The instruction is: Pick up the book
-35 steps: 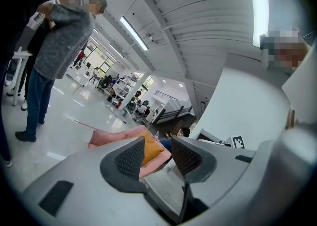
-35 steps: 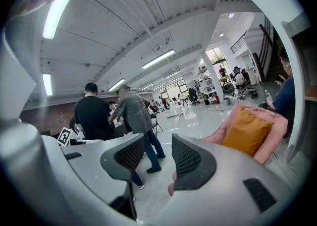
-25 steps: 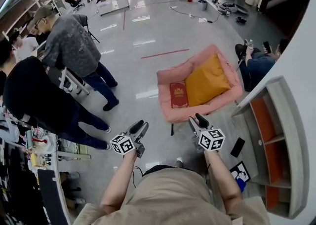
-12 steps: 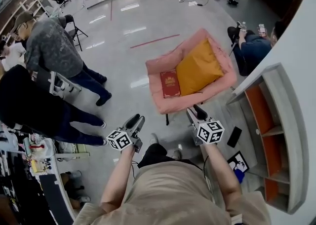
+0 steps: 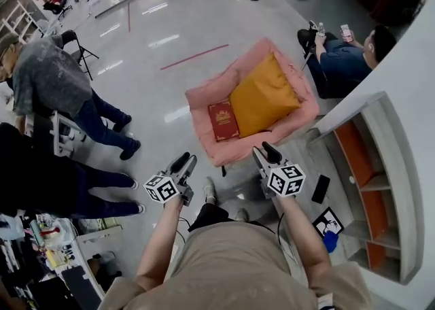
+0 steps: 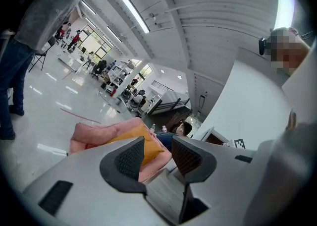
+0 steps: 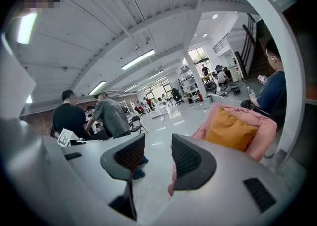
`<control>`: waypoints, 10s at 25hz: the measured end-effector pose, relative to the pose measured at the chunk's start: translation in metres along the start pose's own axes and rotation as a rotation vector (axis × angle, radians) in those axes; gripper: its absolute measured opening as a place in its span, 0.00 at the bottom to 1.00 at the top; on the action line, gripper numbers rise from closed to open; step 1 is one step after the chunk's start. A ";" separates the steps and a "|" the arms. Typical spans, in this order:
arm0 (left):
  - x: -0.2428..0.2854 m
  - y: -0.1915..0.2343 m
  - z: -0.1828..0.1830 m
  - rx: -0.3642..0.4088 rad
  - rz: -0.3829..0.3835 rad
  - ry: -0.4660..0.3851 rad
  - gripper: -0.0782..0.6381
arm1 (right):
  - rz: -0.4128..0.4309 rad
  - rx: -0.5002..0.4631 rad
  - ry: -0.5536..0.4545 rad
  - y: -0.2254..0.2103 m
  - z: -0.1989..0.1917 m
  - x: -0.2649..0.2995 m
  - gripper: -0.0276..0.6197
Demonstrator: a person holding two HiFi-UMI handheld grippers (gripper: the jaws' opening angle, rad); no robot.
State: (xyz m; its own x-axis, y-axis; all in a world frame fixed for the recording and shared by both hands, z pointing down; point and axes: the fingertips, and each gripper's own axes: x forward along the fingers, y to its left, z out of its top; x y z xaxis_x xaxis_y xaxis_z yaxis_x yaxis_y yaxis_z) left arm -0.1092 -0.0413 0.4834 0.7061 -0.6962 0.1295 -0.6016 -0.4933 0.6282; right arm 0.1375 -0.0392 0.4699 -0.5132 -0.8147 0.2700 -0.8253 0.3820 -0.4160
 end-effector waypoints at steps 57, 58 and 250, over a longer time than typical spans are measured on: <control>0.261 0.260 0.042 -0.208 0.016 0.229 0.37 | -0.090 0.086 0.141 -0.144 0.042 0.306 0.29; 0.268 0.268 0.034 -0.215 0.027 0.246 0.38 | -0.085 0.086 0.148 -0.150 0.041 0.311 0.29; 0.046 0.255 0.198 -0.036 0.024 -0.025 0.46 | 0.082 -0.335 0.013 0.094 0.113 0.338 0.29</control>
State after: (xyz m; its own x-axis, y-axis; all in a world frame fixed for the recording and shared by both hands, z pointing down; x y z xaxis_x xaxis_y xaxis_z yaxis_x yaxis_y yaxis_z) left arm -0.3040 -0.3021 0.4976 0.6818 -0.7205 0.1263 -0.6044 -0.4576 0.6521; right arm -0.0863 -0.3280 0.4240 -0.5826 -0.7702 0.2597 -0.8113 0.5703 -0.1289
